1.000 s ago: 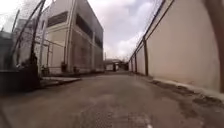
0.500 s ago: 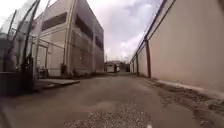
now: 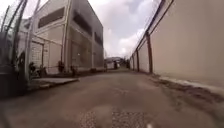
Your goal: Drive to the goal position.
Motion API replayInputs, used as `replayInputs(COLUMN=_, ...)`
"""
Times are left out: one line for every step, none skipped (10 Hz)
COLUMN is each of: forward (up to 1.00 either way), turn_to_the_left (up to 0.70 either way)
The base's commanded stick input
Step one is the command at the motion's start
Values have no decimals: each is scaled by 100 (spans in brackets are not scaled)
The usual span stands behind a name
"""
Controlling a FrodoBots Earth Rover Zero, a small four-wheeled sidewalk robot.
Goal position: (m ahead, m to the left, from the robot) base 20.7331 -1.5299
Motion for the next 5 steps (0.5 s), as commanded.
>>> replayInputs(forward=70, turn_to_the_left=0)
replayInputs(forward=70, turn_to_the_left=0)
replayInputs(forward=70, turn_to_the_left=0)
replayInputs(forward=70, turn_to_the_left=0)
replayInputs(forward=70, turn_to_the_left=0)
